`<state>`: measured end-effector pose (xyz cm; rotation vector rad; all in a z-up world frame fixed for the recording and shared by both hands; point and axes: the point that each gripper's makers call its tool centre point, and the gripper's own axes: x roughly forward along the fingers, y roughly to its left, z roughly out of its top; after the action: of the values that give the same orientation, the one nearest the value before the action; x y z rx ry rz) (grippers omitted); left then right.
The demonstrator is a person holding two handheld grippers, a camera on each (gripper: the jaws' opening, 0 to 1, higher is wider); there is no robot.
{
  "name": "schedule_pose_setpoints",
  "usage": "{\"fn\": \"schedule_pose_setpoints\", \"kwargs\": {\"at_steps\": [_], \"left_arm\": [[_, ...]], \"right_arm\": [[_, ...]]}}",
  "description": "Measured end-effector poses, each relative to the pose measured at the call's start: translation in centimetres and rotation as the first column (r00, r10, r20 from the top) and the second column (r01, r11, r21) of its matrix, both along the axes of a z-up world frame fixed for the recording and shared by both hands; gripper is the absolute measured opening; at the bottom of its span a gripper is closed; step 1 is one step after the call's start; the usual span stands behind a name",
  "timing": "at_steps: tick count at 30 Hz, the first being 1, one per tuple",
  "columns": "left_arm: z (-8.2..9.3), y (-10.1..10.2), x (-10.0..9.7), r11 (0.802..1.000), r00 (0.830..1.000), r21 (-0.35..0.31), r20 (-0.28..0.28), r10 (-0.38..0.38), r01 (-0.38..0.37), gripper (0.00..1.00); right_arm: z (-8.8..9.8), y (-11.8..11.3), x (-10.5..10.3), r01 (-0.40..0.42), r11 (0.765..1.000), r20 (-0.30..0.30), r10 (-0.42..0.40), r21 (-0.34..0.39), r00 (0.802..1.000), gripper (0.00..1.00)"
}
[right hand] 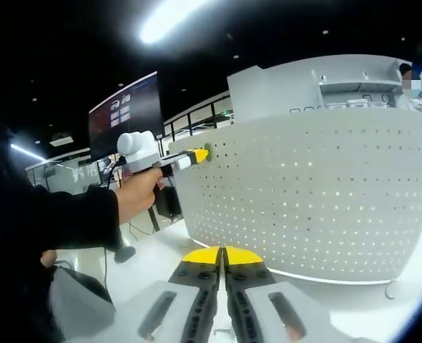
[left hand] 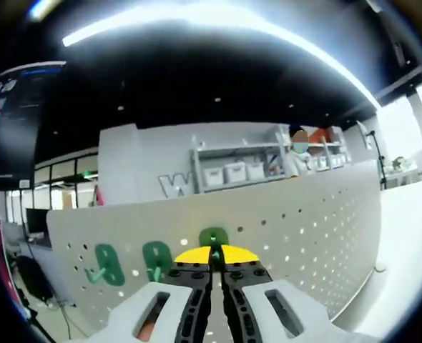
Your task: Insert the hook assembly into the mounting plate slot until the hook locks in place.
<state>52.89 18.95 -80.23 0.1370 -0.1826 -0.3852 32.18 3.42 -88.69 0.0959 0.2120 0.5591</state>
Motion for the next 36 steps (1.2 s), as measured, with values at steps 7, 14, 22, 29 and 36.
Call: {"fn": "schedule_pose_setpoints", "kwargs": {"at_steps": [7,14,22,29,36], "left_arm": [[-0.04,-0.01,-0.09,0.999,0.998,0.035,0.044,0.032,-0.034,0.03],[0.00,0.09,0.02,0.996,0.995,0.072,0.082,0.047,-0.053,0.03],[-0.13,-0.04,0.03,0.974,0.988,0.208,0.141,0.060,-0.088,0.03],[-0.14,-0.13,0.14,0.956,0.985,0.275,0.162,0.064,-0.107,0.03],[-0.01,0.15,0.05,0.996,0.996,0.078,0.083,0.041,-0.048,0.04]], "right_arm": [[0.02,0.06,-0.01,-0.002,1.000,0.000,0.002,-0.005,1.000,0.00],[0.17,0.06,-0.03,-0.001,1.000,0.003,0.001,-0.006,1.000,0.00],[-0.08,0.19,-0.10,-0.002,1.000,-0.005,0.002,-0.006,1.000,0.00],[-0.35,0.34,-0.04,-0.004,1.000,-0.013,0.004,-0.010,1.000,0.00],[-0.55,0.26,0.11,-0.001,1.000,-0.016,0.001,-0.016,1.000,0.00]]}}
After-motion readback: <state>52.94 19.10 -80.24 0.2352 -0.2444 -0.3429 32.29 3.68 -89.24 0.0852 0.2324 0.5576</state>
